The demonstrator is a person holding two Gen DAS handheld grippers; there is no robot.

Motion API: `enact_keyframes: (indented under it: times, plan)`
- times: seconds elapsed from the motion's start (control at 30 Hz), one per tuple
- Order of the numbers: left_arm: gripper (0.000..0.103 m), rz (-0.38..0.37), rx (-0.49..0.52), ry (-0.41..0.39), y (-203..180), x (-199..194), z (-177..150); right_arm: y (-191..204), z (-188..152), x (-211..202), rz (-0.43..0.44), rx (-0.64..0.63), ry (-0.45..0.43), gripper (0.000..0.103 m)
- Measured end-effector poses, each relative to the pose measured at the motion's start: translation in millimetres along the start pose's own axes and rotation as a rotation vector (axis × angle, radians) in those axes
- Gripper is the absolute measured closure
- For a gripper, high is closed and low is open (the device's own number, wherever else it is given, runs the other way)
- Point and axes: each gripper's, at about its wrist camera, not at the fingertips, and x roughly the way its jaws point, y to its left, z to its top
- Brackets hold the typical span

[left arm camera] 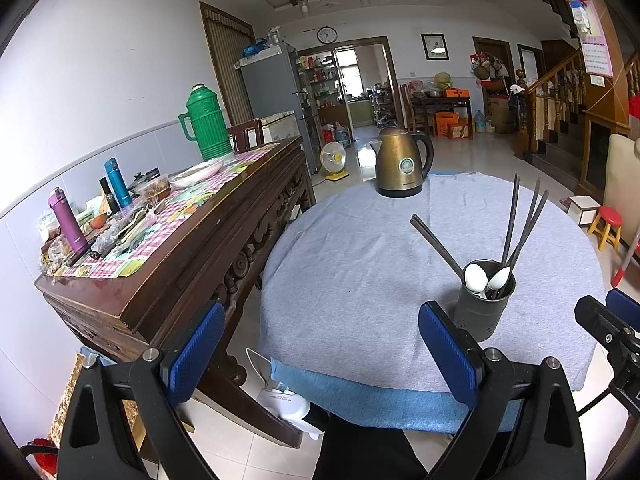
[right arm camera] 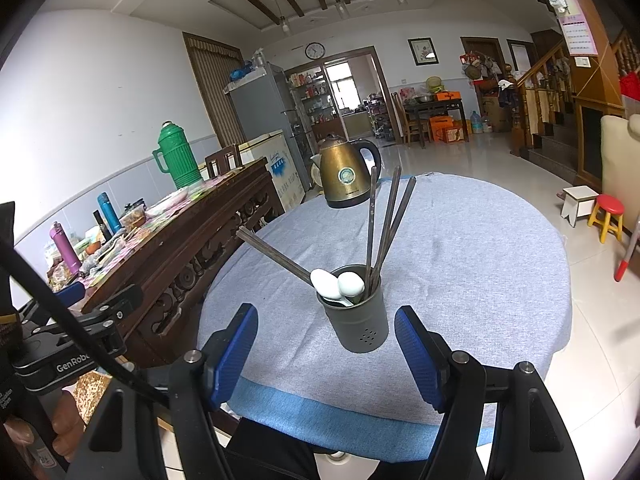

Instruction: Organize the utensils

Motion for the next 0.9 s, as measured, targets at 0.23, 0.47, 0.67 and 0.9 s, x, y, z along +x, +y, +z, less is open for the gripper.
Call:
enact_keyframes:
  times: [0.23, 0.47, 0.67, 0.9]
  plan:
    - [0.006, -0.005, 0.000, 0.005, 2.9, 2.9, -2.0, 0.1, -1.4, 0.8, -0.002, 0.000, -0.002, 0.029]
    - [0.006, -0.002, 0.001, 0.009, 2.9, 3.7, -3.7, 0.7, -1.5, 1.1, -0.002, 0.001, 0.000, 0.029]
    - [0.006, -0.002, 0.003, 0.010, 2.6, 3.5, -4.3, 0.9, -1.6, 1.4, -0.003, 0.001, 0.001, 0.029]
    - [0.006, -0.001, 0.002, 0.011, 2.3, 3.3, -4.6, 1.3, -2.3, 1.7, -0.004, 0.000, 0.001, 0.029]
